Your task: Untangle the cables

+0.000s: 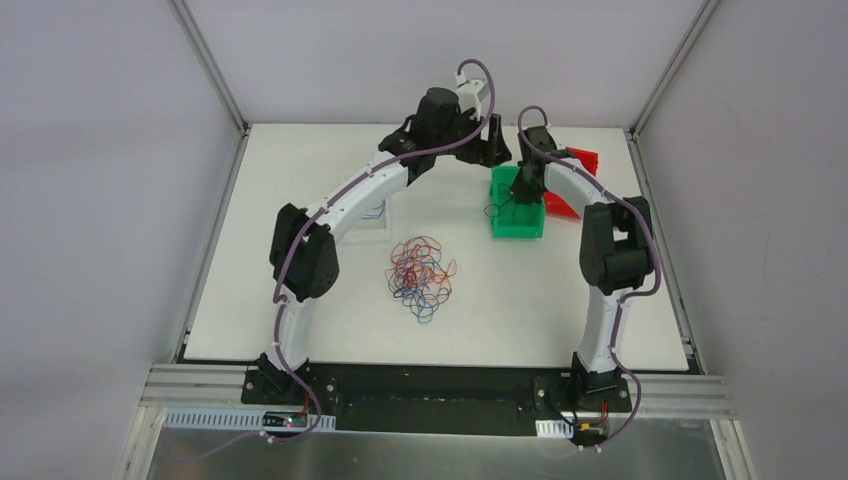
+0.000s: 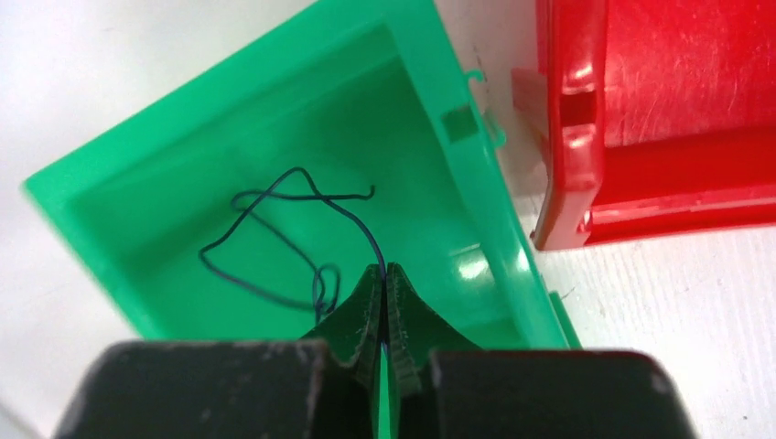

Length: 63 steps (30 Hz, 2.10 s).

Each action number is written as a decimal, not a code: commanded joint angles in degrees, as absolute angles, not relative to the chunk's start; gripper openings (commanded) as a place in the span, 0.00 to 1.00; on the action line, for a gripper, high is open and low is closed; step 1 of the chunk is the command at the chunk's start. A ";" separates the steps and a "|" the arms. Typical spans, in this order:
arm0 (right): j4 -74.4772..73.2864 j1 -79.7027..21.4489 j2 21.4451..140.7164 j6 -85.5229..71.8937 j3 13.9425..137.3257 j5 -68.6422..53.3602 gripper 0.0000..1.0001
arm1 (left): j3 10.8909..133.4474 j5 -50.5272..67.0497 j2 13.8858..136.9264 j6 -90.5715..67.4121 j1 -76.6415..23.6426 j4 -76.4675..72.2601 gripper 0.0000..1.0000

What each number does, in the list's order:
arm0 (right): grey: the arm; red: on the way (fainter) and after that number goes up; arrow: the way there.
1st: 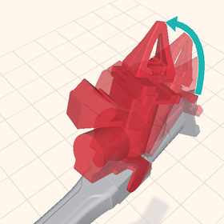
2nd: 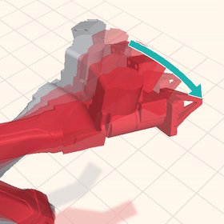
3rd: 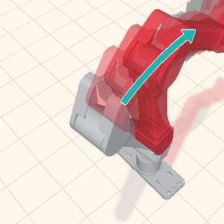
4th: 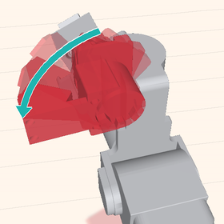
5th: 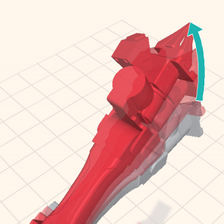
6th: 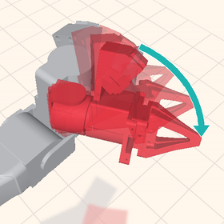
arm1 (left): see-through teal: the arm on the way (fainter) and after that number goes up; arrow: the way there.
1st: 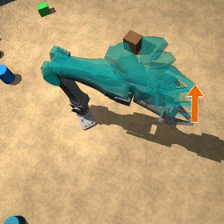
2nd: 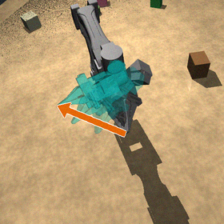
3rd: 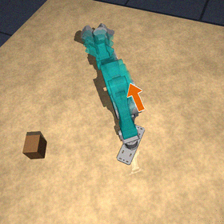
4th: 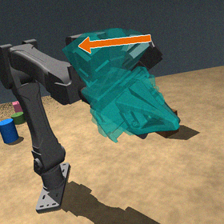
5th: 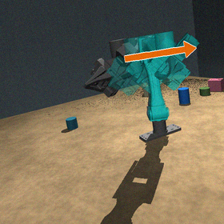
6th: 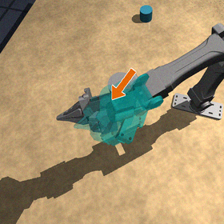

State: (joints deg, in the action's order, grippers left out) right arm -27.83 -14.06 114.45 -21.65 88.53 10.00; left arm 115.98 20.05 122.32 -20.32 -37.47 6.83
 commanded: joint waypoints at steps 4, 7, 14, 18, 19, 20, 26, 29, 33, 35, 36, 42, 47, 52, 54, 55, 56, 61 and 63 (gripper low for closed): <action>-35.72 -13.70 120.97 -21.03 98.69 15.12 0.02 | 104.16 17.96 108.56 -18.85 -36.47 10.68 0.76; -37.72 -13.63 120.16 -19.99 101.62 16.26 0.14 | 97.87 15.81 102.38 -17.59 -36.16 12.30 0.78; -41.70 -13.67 115.12 -18.93 104.51 15.80 0.46 | 85.65 12.37 90.58 -19.29 -33.45 16.25 0.82; -40.97 -13.67 109.10 -20.45 100.13 13.26 0.48 | 80.69 11.54 85.19 -19.66 -33.22 17.75 0.82; -40.26 -13.63 107.52 -20.94 98.30 12.00 0.50 | 79.03 11.59 83.83 -19.93 -33.22 18.02 0.83; -39.73 -13.65 105.90 -21.62 96.51 10.60 0.53 | 77.81 11.60 82.57 -20.06 -33.22 18.37 0.84; -32.73 -13.69 94.90 -26.49 82.63 5.03 0.62 | 71.16 10.77 74.87 -21.93 -33.22 19.19 0.85; -30.79 -13.81 92.37 -28.21 77.34 2.09 0.62 | 69.05 10.55 71.52 -21.98 -33.22 19.89 0.85; -25.78 -13.99 91.56 -30.52 71.83 -2.54 0.61 | 67.04 10.14 68.55 -21.95 -33.20 20.64 0.86; -24.72 -14.17 92.28 -31.34 70.76 -3.63 0.60 | 66.31 9.84 67.69 -21.89 -33.22 20.95 0.86; -24.43 -14.31 92.88 -31.68 70.56 -3.77 0.59 | 66.26 9.65 67.44 -21.81 -33.22 21.21 0.86; -22.53 -14.76 97.04 -32.64 71.47 -4.43 0.54 | 66.09 8.62 66.35 -21.21 -33.22 22.38 0.86; -24.51 -14.90 101.25 -32.04 75.16 -2.15 0.46 | 66.09 8.56 66.22 -21.03 -33.22 22.73 0.86; -24.76 -14.87 101.80 -32.16 75.72 -1.51 0.13 | 66.14 7.86 66.03 -20.54 -33.22 23.17 0.86; -24.76 -14.87 101.32 -32.10 75.89 0.28 0.04 | 66.15 7.53 65.87 -20.32 -33.22 23.31 0.85; -25.16 -14.83 101.39 -32.02 76.34 1.91 0.01 | 66.03 7.43 65.76 -20.31 -33.22 23.37 0.86; -25.85 -14.79 101.72 -31.60 77.36 2.82 0.00 | 65.99 7.34 65.74 -20.42 -33.22 23.38 0.85; -28.29 -14.29 106.59 -29.61 85.59 5.97 0.00 | 65.21 9.30 67.05 -21.73 -33.22 23.38 0.84; -29.14 -13.92 109.70 -28.88 89.10 7.00 0.00 | 64.62 9.63 67.31 -22.19 -33.22 23.38 0.83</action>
